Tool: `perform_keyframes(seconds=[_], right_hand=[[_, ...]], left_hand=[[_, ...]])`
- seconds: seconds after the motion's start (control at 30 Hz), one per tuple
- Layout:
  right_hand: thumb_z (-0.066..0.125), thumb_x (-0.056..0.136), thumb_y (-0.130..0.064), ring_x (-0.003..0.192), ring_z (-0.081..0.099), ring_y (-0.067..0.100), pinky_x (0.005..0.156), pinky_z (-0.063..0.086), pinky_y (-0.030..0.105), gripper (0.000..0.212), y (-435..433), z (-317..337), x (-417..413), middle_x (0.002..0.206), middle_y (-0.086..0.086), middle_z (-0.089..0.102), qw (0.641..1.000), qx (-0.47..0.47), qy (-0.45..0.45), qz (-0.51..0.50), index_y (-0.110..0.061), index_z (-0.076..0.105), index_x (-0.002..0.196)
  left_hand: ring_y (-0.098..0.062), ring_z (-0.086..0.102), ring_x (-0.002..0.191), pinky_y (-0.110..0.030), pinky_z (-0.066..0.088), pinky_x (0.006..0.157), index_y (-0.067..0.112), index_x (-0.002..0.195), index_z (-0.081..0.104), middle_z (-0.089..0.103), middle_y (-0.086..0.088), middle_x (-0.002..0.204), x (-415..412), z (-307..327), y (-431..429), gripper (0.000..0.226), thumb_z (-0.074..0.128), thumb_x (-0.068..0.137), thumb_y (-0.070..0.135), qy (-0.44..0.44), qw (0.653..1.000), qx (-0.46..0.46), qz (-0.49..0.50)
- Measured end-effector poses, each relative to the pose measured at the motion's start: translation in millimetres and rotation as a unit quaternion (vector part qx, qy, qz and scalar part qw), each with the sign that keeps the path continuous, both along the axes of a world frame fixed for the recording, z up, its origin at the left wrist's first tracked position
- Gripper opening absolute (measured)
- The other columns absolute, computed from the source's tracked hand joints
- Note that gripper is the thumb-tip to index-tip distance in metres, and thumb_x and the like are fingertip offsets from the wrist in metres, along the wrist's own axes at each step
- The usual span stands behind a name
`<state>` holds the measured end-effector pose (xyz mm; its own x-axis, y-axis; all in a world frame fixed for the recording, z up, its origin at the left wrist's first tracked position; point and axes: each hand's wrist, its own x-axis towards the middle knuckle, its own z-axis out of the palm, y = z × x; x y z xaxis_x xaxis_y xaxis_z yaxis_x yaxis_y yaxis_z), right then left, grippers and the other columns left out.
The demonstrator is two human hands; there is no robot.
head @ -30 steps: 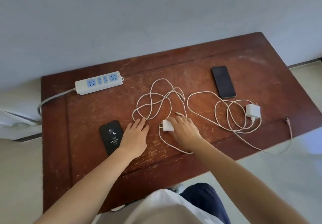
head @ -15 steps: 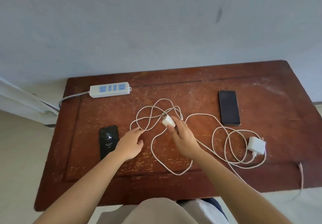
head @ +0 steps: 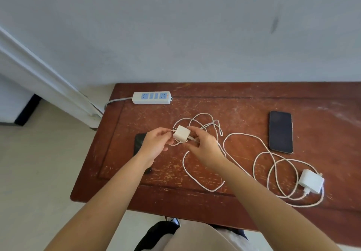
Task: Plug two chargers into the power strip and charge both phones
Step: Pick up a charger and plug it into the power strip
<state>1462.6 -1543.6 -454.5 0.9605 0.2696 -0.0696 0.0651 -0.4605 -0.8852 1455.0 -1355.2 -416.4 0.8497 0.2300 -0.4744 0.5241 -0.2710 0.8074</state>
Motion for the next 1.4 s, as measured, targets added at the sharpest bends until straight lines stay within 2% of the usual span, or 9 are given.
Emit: perform_keyframes(seconds=[0.07, 0.13, 0.23, 0.33, 0.43, 0.6, 0.87, 1.13, 1.4], right_hand=[[0.081, 0.083, -0.024, 0.096, 0.062, 0.014, 0.085, 0.057, 0.032, 0.057, 8.2, 4.7, 9.2, 0.119, 0.002, 0.062, 0.999, -0.029, -0.016, 0.009, -0.021, 0.059, 0.135], [0.082, 0.083, -0.03, 0.098, 0.064, 0.017, 0.082, 0.058, 0.035, 0.056, 16.7, 8.6, 21.4, 0.121, 0.0, 0.058, 0.998, -0.063, -0.025, 0.008, -0.024, 0.06, 0.135], [0.077, 0.086, -0.035, 0.103, 0.067, 0.019, 0.08, 0.057, 0.035, 0.055, 35.0, 13.1, 45.3, 0.128, 0.0, 0.06, 0.991, -0.125, -0.049, -0.008, -0.021, 0.059, 0.137], [0.074, 0.089, -0.038, 0.109, 0.066, 0.019, 0.081, 0.057, 0.034, 0.058, 61.0, 15.9, 71.2, 0.133, 0.001, 0.06, 0.987, -0.148, -0.031, -0.048, -0.021, 0.054, 0.14], [0.072, 0.09, -0.034, 0.107, 0.067, 0.02, 0.082, 0.059, 0.038, 0.056, 95.7, 17.1, 100.7, 0.135, 0.002, 0.061, 0.985, -0.162, -0.014, -0.058, -0.024, 0.05, 0.141], [0.066, 0.095, -0.025, 0.102, 0.069, 0.024, 0.081, 0.059, 0.044, 0.043, 156.4, 1.0, 140.7, 0.137, 0.001, 0.062, 0.974, -0.226, -0.007, -0.03, -0.027, 0.055, 0.136], [0.059, 0.095, -0.013, 0.103, 0.069, 0.025, 0.074, 0.053, 0.037, 0.043, 197.0, -18.2, 172.5, 0.142, -0.005, 0.059, 0.956, -0.29, -0.023, -0.036, -0.027, 0.06, 0.135], [0.062, 0.097, -0.019, 0.115, 0.066, 0.023, 0.083, 0.054, 0.039, 0.042, 198.0, -11.8, 210.6, 0.148, -0.007, 0.055, 0.928, -0.368, -0.051, 0.031, -0.029, 0.06, 0.138], [0.064, 0.094, -0.018, 0.111, 0.067, 0.028, 0.075, 0.048, 0.035, 0.044, 206.4, -4.4, 237.7, 0.145, -0.003, 0.057, 0.904, -0.399, -0.075, 0.136, -0.029, 0.061, 0.137]], left_hand=[[-0.011, 0.071, 0.095, -0.027, 0.053, 0.075, 0.029, 0.1, 0.073, 0.078, 0.009, 0.091, 4.1, 0.2, 17.6, 0.014, 0.06, 0.099, 0.028, -0.012, 0.999, 0.012, -0.036], [-0.012, 0.067, 0.101, -0.024, 0.049, 0.078, 0.027, 0.104, 0.072, 0.073, 0.008, 0.105, 12.7, -3.7, 41.1, 0.014, 0.059, 0.099, 0.03, -0.03, 0.986, 0.115, -0.116], [-0.019, 0.058, 0.122, -0.033, 0.049, 0.097, 0.022, 0.128, 0.062, 0.06, 0.0, 0.135, 34.3, -17.4, 87.1, 0.028, 0.053, 0.102, 0.029, -0.058, 0.92, 0.301, -0.243], [-0.028, 0.035, 0.146, -0.049, 0.038, 0.114, 0.018, 0.148, 0.044, 0.034, -0.007, 0.162, 64.2, -30.2, 133.0, 0.047, 0.05, 0.103, 0.03, -0.029, 0.87, 0.379, -0.316], [-0.031, 0.02, 0.153, -0.054, 0.032, 0.117, 0.019, 0.156, 0.029, 0.015, -0.009, 0.169, 97.6, -43.3, 170.0, 0.058, 0.048, 0.103, 0.035, -0.022, 0.826, 0.421, -0.373], [-0.032, 0.009, 0.156, -0.053, 0.034, 0.118, 0.014, 0.159, 0.016, 0.001, -0.011, 0.171, 157.9, -73.8, 214.7, 0.065, 0.044, 0.104, 0.036, -0.068, 0.767, 0.472, -0.429], [-0.029, -0.007, 0.156, -0.059, 0.016, 0.123, 0.015, 0.161, 0.001, -0.008, -0.011, 0.17, 174.5, -133.6, 236.9, 0.07, 0.028, 0.105, 0.047, -0.127, 0.79, 0.423, -0.425], [-0.032, 0.004, 0.156, -0.064, 0.02, 0.117, 0.016, 0.161, 0.006, 0.005, -0.013, 0.17, 172.7, -165.0, 238.7, 0.07, 0.027, 0.102, 0.049, -0.179, 0.8, 0.422, -0.388], [-0.027, 0.006, 0.157, -0.059, 0.017, 0.122, 0.012, 0.16, 0.009, 0.008, -0.012, 0.17, 170.2, -172.3, 240.1, 0.068, 0.032, 0.103, 0.041, -0.217, 0.817, 0.403, -0.351]])
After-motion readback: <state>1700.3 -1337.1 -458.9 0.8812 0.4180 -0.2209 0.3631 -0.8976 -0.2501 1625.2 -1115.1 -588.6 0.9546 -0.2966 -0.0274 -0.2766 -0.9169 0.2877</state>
